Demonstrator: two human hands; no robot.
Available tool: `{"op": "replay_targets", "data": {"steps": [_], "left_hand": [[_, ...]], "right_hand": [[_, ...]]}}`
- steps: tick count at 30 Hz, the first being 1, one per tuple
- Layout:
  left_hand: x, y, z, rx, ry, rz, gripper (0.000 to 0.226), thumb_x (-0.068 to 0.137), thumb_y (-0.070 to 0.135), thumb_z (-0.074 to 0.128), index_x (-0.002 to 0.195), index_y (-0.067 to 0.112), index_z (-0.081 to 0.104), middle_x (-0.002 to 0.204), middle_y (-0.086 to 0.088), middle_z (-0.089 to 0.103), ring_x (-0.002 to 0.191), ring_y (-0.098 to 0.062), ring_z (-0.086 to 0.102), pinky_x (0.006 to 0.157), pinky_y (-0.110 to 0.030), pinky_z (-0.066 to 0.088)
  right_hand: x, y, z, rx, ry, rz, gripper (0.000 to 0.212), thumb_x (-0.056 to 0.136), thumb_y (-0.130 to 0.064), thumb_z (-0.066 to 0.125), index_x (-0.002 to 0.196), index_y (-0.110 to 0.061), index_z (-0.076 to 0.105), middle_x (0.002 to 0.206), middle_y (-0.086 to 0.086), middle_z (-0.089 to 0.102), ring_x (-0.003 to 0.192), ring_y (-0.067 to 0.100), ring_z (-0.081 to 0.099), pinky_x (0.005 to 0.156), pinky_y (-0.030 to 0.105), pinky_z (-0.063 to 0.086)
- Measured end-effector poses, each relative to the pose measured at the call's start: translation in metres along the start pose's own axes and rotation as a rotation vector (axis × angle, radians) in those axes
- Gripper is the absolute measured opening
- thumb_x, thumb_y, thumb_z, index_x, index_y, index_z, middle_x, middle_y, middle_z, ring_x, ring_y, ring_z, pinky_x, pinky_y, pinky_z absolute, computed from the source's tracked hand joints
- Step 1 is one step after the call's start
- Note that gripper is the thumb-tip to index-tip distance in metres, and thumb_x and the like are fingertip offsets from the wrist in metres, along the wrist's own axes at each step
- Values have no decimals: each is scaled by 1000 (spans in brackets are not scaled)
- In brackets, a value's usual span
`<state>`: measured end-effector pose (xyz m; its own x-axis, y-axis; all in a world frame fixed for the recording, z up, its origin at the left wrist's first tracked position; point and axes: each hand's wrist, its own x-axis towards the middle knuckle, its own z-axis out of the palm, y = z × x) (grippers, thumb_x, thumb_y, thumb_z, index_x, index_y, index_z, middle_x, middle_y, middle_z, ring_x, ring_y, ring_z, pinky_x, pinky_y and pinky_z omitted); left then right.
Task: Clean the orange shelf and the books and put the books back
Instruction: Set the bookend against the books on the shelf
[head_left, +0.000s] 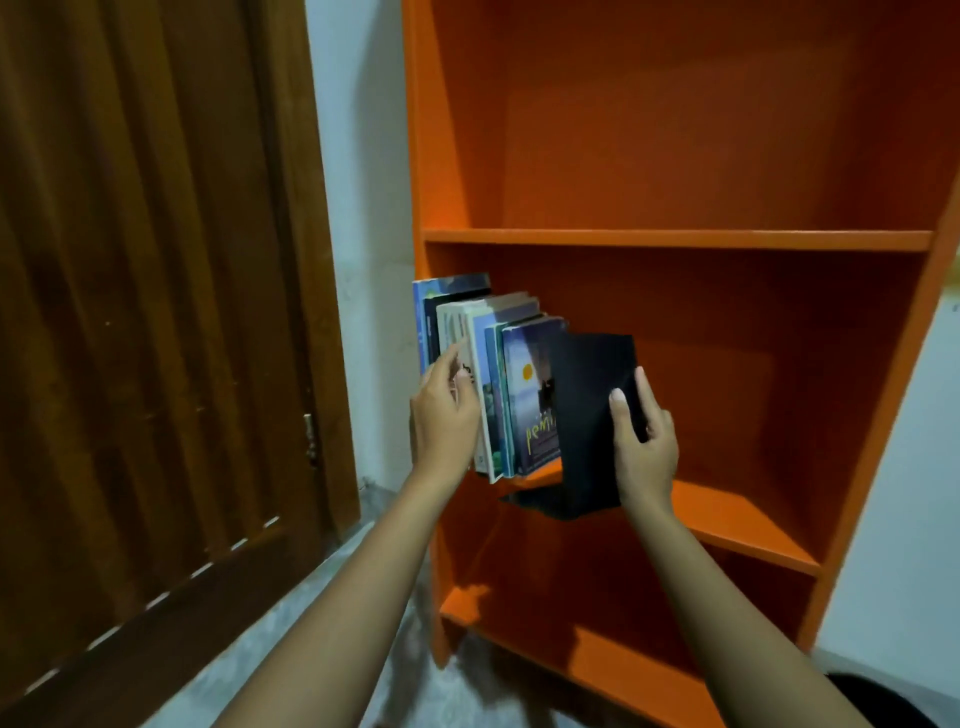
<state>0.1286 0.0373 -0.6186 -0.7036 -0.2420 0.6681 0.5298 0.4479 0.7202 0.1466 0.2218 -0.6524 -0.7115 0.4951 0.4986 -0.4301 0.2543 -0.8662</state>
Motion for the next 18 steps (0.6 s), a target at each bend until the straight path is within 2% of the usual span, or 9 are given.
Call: {"op": "replay_targets", "data": {"steps": [2, 3, 6, 8, 10, 12, 14, 16, 18], "left_hand": [[8, -20, 12, 118, -11, -74, 56, 98, 33, 46, 147, 12, 28, 149, -7, 34, 135, -22, 36, 107, -32, 32], [11, -29, 17, 160, -30, -118, 70, 95, 42, 48, 149, 12, 17, 154, -7, 23, 140, -22, 27, 108, -33, 29], [18, -55, 31, 222, -122, -265, 108, 77, 69, 52, 150, 20, -10, 158, -7, -2, 146, -27, 5, 111, -48, 25], [21, -69, 41, 241, -165, -310, 122, 63, 82, 51, 146, 28, -21, 158, -5, -8, 146, -30, 3, 111, -54, 23], [21, -79, 50, 270, -158, -289, 129, 55, 88, 49, 143, 33, -27, 156, -2, -2, 143, -31, 11, 110, -54, 27], [19, -84, 58, 297, -127, -267, 133, 52, 88, 51, 142, 32, -30, 149, -3, 6, 138, -31, 18, 109, -49, 31], [17, -85, 66, 326, -98, -269, 137, 51, 86, 56, 142, 30, -31, 146, -6, 8, 135, -29, 19, 109, -46, 31], [18, -85, 71, 374, -74, -272, 141, 51, 84, 60, 143, 27, -30, 146, -9, 7, 134, -28, 18, 109, -45, 27], [19, -85, 76, 396, -50, -277, 143, 50, 83, 63, 143, 26, -30, 148, -11, 6, 134, -30, 20, 109, -44, 26]], "right_hand": [[17, 14, -2, 17, 32, 4, 47, 91, -43, 53, 137, -41, 42, 106, -9, 46, 99, 7, 46, 94, 33, 41], [25, 22, -1, 17, 42, 10, 47, 91, -42, 53, 137, -40, 42, 105, -9, 46, 98, 7, 46, 93, 33, 41], [43, 43, 3, 35, 27, 14, 49, 91, -38, 54, 138, -33, 42, 104, -7, 45, 100, 10, 45, 90, 32, 41], [52, 58, 5, 50, 12, 30, 50, 91, -36, 55, 138, -23, 44, 119, -8, 48, 119, 15, 43, 102, 37, 36], [59, 71, 11, 77, -16, 56, 55, 89, -43, 56, 136, -15, 47, 135, -3, 45, 133, 18, 33, 110, 37, 28], [64, 80, 15, 103, -5, 30, 55, 86, -53, 56, 125, -13, 56, 125, 3, 55, 120, 9, 48, 101, 26, 39], [68, 85, 18, 108, -22, 36, 30, 92, -40, 53, 108, -16, 60, 100, -1, 61, 89, -8, 55, 78, 9, 42], [71, 91, 20, 124, -30, 57, 20, 96, -32, 49, 90, -15, 59, 79, -8, 55, 72, -1, 54, 63, 13, 40], [73, 95, 20, 128, -20, 67, 23, 97, -29, 45, 84, -16, 59, 75, -8, 53, 70, 3, 51, 60, 16, 37]]}}
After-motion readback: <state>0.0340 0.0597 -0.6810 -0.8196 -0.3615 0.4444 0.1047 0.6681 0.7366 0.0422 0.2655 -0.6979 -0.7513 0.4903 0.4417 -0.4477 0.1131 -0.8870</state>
